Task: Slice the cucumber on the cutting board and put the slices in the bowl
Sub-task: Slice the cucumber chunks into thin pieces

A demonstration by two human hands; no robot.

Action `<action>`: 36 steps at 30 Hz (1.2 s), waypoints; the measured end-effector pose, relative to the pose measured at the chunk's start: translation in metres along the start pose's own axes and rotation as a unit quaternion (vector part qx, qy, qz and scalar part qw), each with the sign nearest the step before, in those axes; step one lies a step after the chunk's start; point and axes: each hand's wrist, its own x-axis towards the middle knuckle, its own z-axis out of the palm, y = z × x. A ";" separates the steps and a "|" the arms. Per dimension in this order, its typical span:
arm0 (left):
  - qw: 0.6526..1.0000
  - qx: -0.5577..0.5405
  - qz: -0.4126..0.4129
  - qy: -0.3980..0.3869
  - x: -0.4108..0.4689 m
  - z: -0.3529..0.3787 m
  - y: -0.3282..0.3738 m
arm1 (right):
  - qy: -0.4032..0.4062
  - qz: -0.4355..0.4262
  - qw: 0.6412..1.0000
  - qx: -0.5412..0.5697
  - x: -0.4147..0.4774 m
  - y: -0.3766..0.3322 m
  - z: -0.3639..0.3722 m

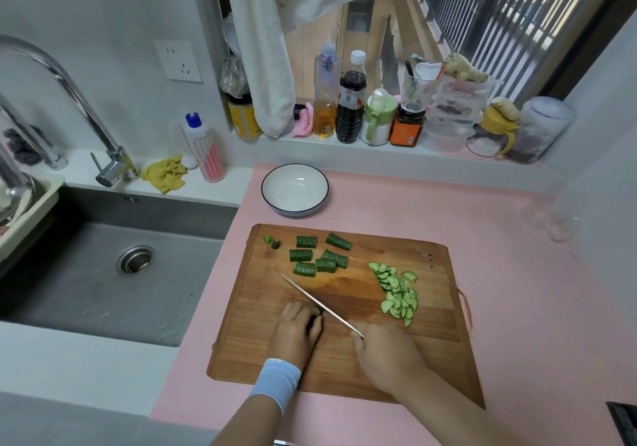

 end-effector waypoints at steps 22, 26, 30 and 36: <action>1.000 0.017 0.008 0.010 -0.006 0.000 0.003 | -0.020 0.023 0.999 0.027 0.008 0.002 0.004; 1.000 0.019 -0.004 0.003 -0.008 0.000 0.001 | -0.010 0.011 1.000 0.025 0.005 0.002 0.006; 1.000 0.011 -0.002 0.008 -0.007 -0.001 0.003 | 0.013 -0.005 1.000 0.008 0.000 0.000 0.007; 1.000 0.005 -0.001 0.005 -0.005 -0.002 0.002 | 0.035 -0.022 0.999 -0.015 -0.014 0.005 0.007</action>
